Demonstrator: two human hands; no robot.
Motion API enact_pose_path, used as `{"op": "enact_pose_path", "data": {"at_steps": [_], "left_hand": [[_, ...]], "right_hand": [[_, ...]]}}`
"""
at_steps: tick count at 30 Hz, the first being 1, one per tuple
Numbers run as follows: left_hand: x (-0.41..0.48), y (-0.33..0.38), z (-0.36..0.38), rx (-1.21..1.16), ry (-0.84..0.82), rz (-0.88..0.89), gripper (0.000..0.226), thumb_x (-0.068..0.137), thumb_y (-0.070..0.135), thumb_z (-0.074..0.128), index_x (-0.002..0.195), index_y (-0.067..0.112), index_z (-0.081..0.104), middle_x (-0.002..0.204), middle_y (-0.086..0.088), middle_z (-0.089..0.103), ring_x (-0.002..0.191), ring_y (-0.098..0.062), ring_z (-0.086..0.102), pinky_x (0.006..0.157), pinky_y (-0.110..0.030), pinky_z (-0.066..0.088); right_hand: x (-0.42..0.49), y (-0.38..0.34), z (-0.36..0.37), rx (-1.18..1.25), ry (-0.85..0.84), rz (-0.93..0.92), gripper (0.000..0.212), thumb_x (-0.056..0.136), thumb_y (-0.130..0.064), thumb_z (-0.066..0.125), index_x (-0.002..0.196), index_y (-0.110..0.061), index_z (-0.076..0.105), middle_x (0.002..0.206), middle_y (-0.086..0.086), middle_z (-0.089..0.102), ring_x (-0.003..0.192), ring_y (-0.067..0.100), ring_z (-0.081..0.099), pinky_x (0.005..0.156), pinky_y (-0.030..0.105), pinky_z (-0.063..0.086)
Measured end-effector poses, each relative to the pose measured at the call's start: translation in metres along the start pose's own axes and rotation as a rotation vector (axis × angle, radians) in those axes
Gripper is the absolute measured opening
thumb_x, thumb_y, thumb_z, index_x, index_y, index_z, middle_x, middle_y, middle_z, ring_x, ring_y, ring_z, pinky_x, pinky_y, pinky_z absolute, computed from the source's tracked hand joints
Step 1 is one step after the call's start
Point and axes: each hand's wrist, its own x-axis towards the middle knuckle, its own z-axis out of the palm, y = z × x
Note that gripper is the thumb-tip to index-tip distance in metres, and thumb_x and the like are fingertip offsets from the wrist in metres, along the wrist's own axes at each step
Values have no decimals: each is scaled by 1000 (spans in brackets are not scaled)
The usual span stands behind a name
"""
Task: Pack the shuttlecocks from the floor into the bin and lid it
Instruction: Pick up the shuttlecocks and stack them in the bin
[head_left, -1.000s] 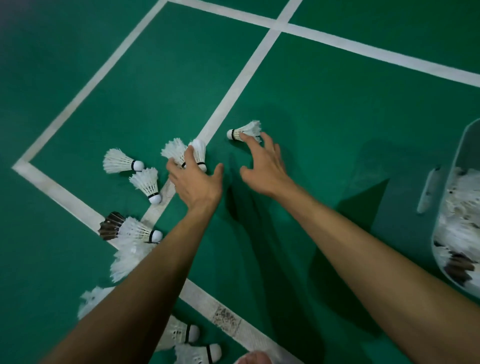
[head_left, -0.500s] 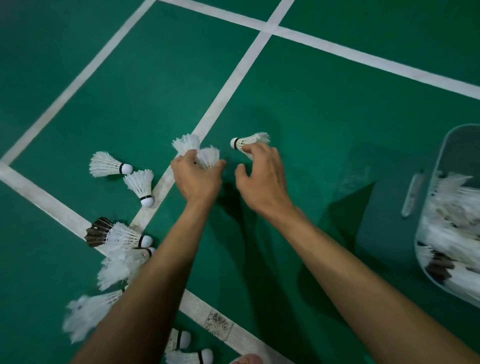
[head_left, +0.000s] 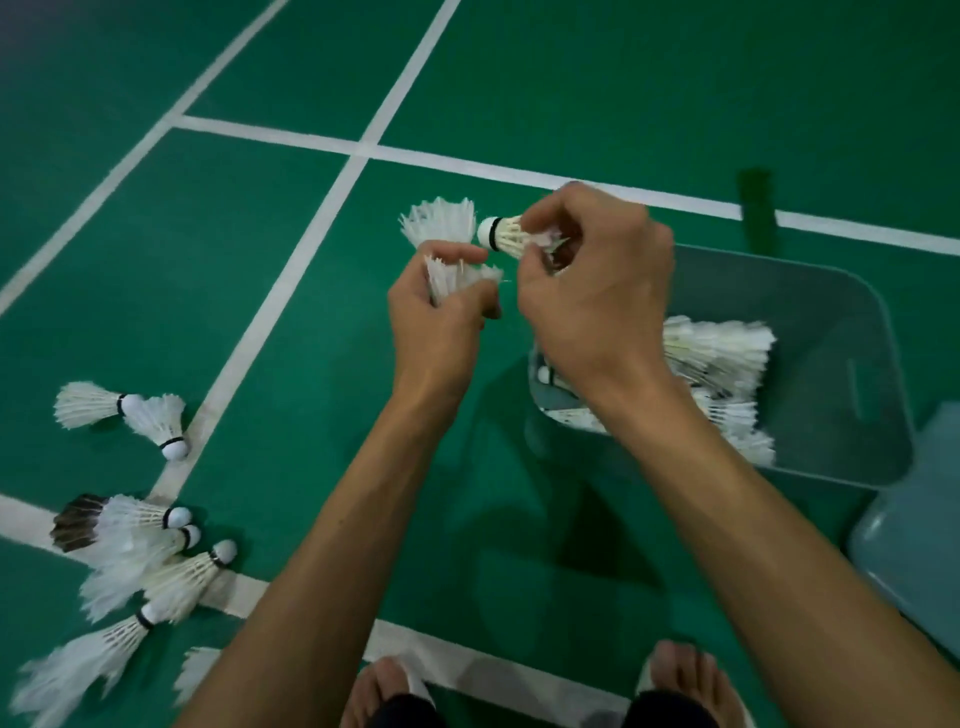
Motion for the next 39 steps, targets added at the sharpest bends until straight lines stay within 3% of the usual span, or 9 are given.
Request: {"op": "enact_pose_path", "data": {"at_steps": [5,11,16,19,21,26,32,37,39], "left_hand": [[-33,2,71,144,-197,-21,31,69,-11,65,97,2,66,67,-4,58,53,-12,47,48,-22,40],[-40,-19,107,270,-233,-63,30,69,2,68,97,13,66,62,6,56,43,-8,42,46,-22,34],[-37,-41,110,559,-335,119,32,76,14,68,105,26,62,121,-1,49,100,-12,53,82,-11,41],[-25,-45,105,455,-242,20,33,66,23,68,97,34,63,116,-10,59,88,-21,59,78,-38,53],[-15,-42,102,388,-191,-48,34,63,23,69,95,32,65,113,-12,64,90,-21,61,77,-43,54],[-1,-36,108,192,-154,-168,32,75,0,67,103,14,73,102,-2,73,93,-16,65,68,-32,48],[3,-39,111,122,-127,-157,34,76,-5,66,105,11,75,103,2,73,100,-10,66,74,-22,51],[2,-39,101,104,-140,-132,36,78,-6,64,106,13,74,108,2,73,103,-5,66,70,-11,51],[2,-37,99,96,-158,-128,36,77,-6,64,107,12,74,109,-1,73,106,-11,67,73,-15,51]], "right_hand": [[-3,72,-78,25,-128,421,13,75,-10,73,76,-22,70,71,-2,69,68,19,66,63,35,58],[-16,140,-94,-22,-216,593,13,78,-7,72,67,-12,76,64,-4,73,67,9,71,66,30,60],[-6,156,-59,94,-443,700,19,75,-7,67,80,9,74,78,28,72,63,28,71,67,56,60],[3,155,-39,139,-583,708,21,89,-5,61,92,12,73,83,27,75,75,38,76,71,53,61],[7,155,-29,156,-638,695,21,95,-5,58,96,10,73,86,23,76,77,36,76,72,50,62],[13,161,-10,228,-725,695,24,102,-5,48,104,8,68,97,24,74,81,41,73,74,45,59],[8,164,23,255,-761,646,22,97,3,51,77,-6,54,69,15,59,58,25,53,53,36,42],[7,162,38,31,-794,455,11,86,-5,73,89,-12,65,70,0,64,56,10,58,55,24,44],[9,161,34,-101,-816,355,20,84,-10,76,76,-21,61,68,-7,61,56,2,54,51,15,37]]}}
